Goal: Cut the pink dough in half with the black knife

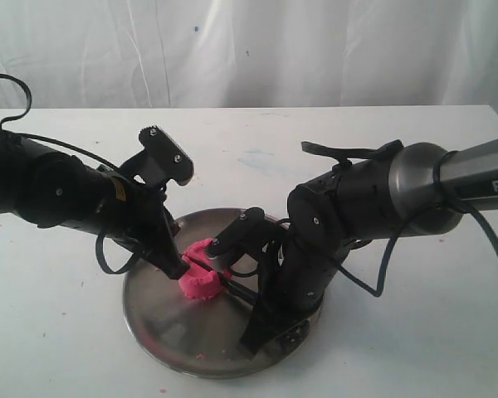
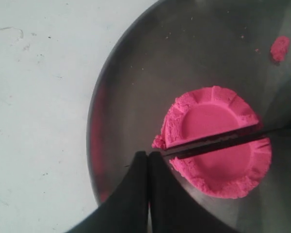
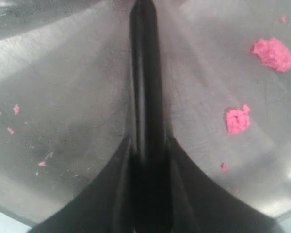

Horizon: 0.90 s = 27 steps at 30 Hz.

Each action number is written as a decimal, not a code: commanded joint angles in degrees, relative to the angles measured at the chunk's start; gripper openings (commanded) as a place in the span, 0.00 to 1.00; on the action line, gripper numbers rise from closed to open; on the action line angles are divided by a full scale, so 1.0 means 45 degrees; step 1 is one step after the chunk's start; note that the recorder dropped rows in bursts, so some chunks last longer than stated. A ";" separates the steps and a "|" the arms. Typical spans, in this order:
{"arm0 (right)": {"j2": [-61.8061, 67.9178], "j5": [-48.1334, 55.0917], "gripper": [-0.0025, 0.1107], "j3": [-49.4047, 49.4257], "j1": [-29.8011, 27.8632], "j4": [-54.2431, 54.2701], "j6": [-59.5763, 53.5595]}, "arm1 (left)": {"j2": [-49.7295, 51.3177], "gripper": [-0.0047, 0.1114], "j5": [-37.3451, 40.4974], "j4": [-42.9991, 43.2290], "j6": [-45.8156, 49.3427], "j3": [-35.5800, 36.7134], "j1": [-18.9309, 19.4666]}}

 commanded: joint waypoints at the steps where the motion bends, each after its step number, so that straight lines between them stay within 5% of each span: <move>1: 0.0131 0.0012 0.02 0.0015 -0.0009 0.0025 -0.0064 | -0.0045 0.04 -0.0185 -0.0130 -0.0362 0.0006 -0.0032; 21: 0.0131 0.0298 0.02 -0.0012 0.0100 0.0595 -0.0667 | -0.1322 0.04 -0.0082 -0.0155 -0.1504 -0.0012 -0.0032; 27: 0.0131 0.0399 0.02 -0.0012 0.0622 0.0700 -0.0727 | -0.2603 0.04 -0.0032 -0.0155 -0.1487 -0.0012 0.0715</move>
